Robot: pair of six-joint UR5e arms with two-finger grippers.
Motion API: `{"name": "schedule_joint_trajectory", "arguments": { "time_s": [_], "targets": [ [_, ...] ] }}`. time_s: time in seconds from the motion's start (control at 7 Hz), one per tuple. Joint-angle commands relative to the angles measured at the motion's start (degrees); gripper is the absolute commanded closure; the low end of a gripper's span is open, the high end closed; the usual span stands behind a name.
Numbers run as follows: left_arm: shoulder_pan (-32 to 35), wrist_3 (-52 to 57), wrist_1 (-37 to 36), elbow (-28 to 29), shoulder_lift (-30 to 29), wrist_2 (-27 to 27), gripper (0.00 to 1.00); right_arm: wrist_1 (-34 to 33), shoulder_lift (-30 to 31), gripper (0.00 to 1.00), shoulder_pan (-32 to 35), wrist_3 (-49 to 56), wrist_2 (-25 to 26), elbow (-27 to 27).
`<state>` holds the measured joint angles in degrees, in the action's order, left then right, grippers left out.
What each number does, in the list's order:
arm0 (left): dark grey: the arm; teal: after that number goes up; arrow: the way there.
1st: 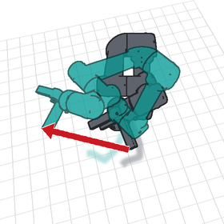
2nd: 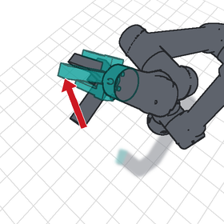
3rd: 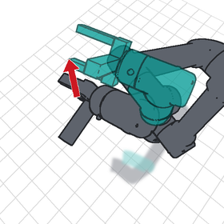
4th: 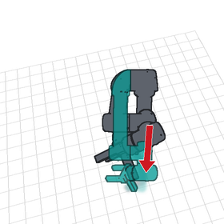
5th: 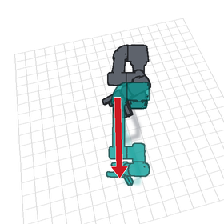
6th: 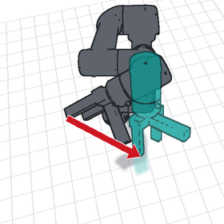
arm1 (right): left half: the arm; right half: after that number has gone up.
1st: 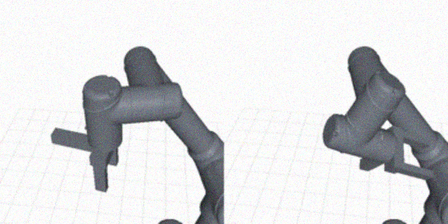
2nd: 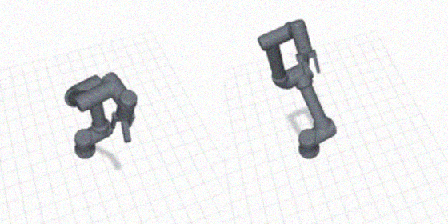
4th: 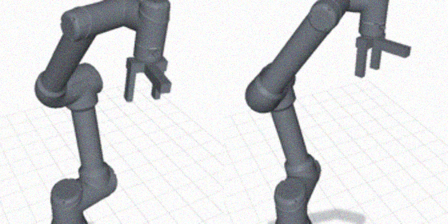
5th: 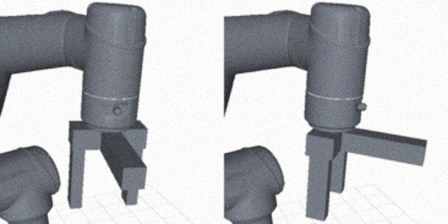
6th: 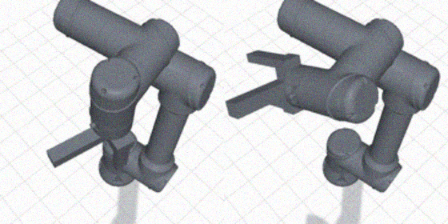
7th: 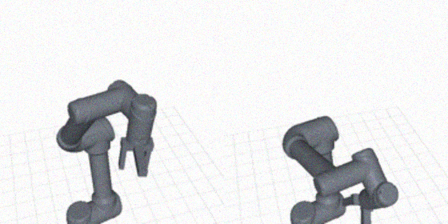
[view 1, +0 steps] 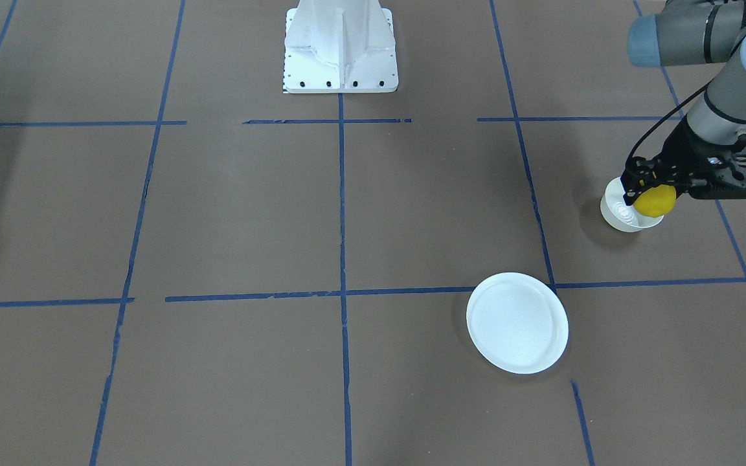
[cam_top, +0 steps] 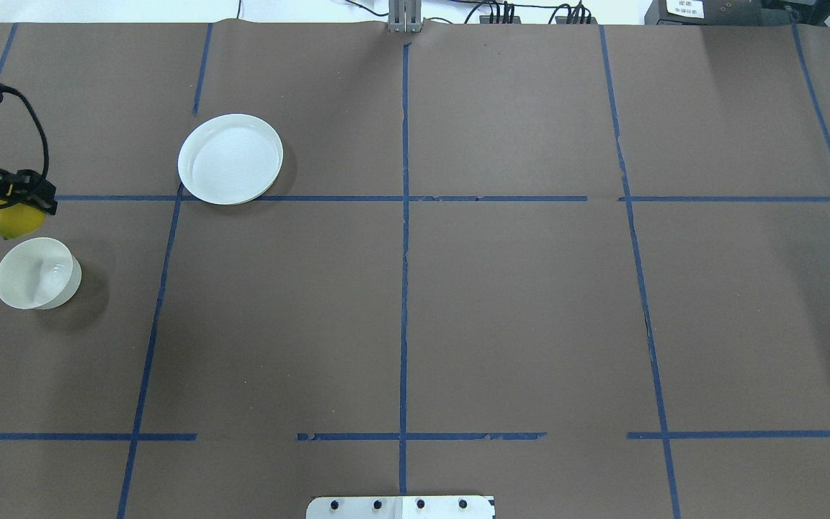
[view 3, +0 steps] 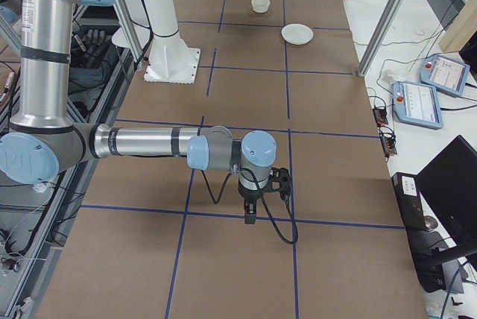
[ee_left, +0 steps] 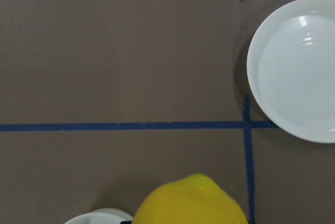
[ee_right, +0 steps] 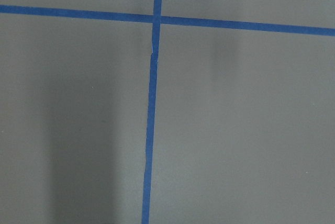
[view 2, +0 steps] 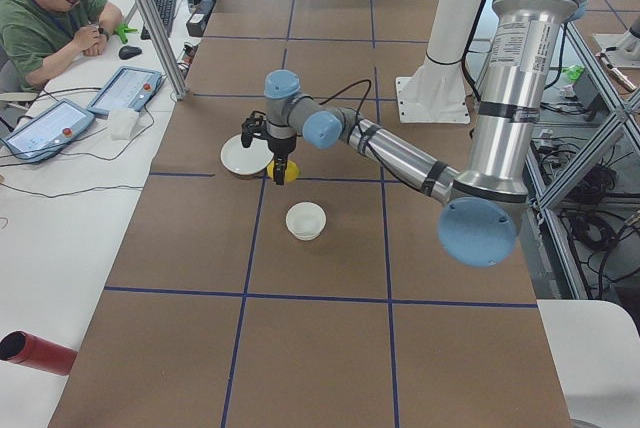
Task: Move lemon from plate to bowl
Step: 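Lift the lemon with the left gripper and carry it toward the white bowl, then lower the lemon into the white bowl with the left gripper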
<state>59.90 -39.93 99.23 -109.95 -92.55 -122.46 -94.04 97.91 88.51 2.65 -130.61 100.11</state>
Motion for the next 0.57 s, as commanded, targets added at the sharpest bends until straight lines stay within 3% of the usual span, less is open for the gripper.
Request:
{"name": "schedule_joint_trajectory", "arguments": {
  "time_s": [0.0, 0.29, 0.43],
  "targets": [
    [-0.4, -5.0, 13.9, 2.8, 7.7, 0.0, 0.76, 0.0, 0.0, 0.00, 0.0, 0.0, 0.0, 0.0],
    [-2.6, -8.6, 22.7, 10.2, 7.5, 0.4, 0.77, 0.0, 0.0, 0.00, 0.0, 0.0, 0.0, 0.0],
    [-3.1, -8.6, 23.3, 11.8, 7.3, 0.4, 0.77, 0.0, 0.0, 0.00, 0.0, 0.0, 0.0, 0.0]
  ]
}}
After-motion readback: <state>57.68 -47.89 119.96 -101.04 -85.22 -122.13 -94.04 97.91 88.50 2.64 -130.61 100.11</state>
